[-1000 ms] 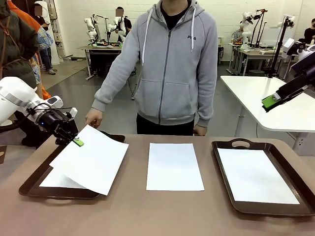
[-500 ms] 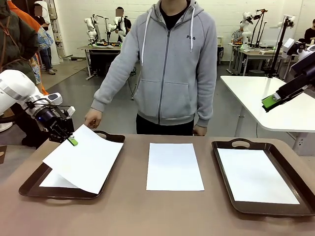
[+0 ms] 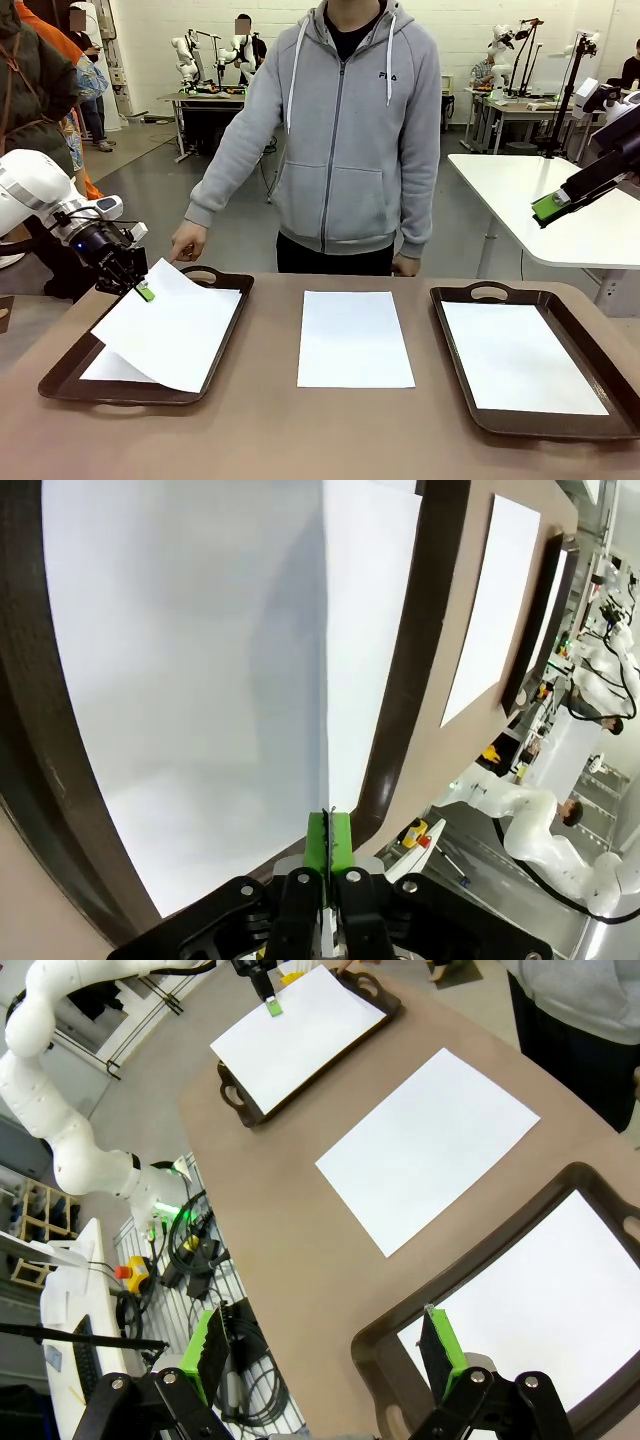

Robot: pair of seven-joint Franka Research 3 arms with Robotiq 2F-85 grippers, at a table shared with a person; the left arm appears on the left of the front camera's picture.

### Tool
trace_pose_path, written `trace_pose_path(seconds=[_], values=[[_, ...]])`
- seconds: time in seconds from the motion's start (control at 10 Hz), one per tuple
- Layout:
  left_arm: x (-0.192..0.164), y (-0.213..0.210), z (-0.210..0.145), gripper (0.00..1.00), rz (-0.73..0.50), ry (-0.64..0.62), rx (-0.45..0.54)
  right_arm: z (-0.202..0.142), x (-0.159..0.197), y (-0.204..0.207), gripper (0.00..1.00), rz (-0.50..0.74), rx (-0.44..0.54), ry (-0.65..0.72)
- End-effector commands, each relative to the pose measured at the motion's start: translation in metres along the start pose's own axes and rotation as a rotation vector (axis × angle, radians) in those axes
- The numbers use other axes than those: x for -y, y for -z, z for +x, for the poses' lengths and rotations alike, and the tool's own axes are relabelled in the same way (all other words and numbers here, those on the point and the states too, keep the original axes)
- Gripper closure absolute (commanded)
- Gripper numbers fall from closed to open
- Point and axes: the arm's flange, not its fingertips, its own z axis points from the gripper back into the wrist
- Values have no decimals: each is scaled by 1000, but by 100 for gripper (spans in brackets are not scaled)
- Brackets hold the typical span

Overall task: Sort the A4 documents.
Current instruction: Place the A4 Paper in the designated Handle tray.

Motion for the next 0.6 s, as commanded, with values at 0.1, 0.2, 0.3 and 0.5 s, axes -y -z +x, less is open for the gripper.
trace_pose_path(seconds=[0.1, 0.2, 0.3, 0.5], values=[[-1, 2, -1, 99, 51, -37, 29, -1, 0, 2, 0, 5, 11, -3], [1, 2, -2, 99, 61, -45, 21, -1, 0, 2, 0, 5, 11, -3], [3, -1, -3, 99, 67, -52, 11, -1, 0, 2, 0, 5, 11, -3], [7, -3, -3, 80, 95, -49, -5, -1, 0, 2, 0, 5, 11, -3]])
